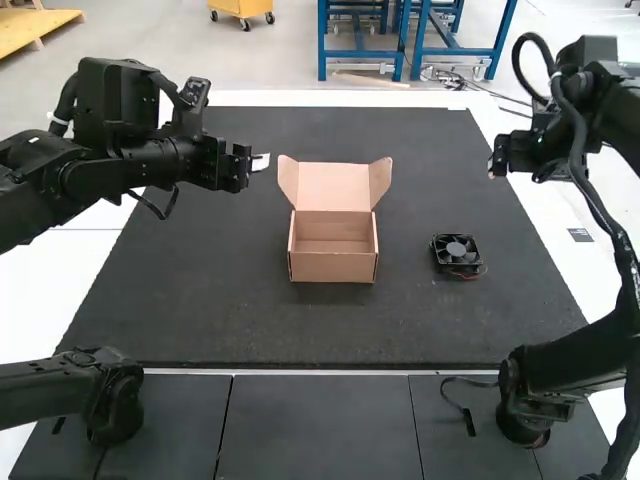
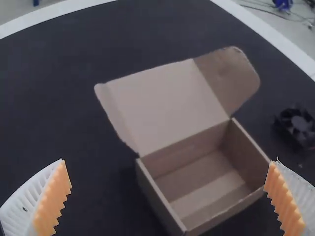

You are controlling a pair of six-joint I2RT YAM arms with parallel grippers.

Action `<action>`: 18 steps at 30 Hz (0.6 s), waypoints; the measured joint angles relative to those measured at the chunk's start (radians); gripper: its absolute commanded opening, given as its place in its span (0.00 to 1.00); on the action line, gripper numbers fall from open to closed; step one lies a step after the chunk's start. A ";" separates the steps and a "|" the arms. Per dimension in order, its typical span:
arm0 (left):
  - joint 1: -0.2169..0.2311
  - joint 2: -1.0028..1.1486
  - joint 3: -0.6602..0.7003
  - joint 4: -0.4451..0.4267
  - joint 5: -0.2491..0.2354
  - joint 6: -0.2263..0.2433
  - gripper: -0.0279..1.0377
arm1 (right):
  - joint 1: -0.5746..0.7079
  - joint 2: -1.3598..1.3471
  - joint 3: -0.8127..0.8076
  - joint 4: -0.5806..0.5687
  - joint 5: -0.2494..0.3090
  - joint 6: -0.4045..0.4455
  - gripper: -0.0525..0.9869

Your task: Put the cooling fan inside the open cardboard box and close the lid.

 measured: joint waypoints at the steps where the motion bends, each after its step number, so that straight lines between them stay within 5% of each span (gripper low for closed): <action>1: 0.000 0.007 -0.001 -0.010 -0.008 0.000 0.90 | 0.000 0.013 -0.008 -0.008 -0.002 -0.008 0.92; 11: -0.003 0.038 -0.003 -0.090 -0.028 0.010 0.90 | -0.046 0.216 -0.021 -0.066 -0.028 -0.059 0.92; 18: -0.004 0.038 -0.003 -0.091 -0.029 0.068 0.90 | -0.084 0.322 -0.020 -0.061 -0.028 -0.085 0.92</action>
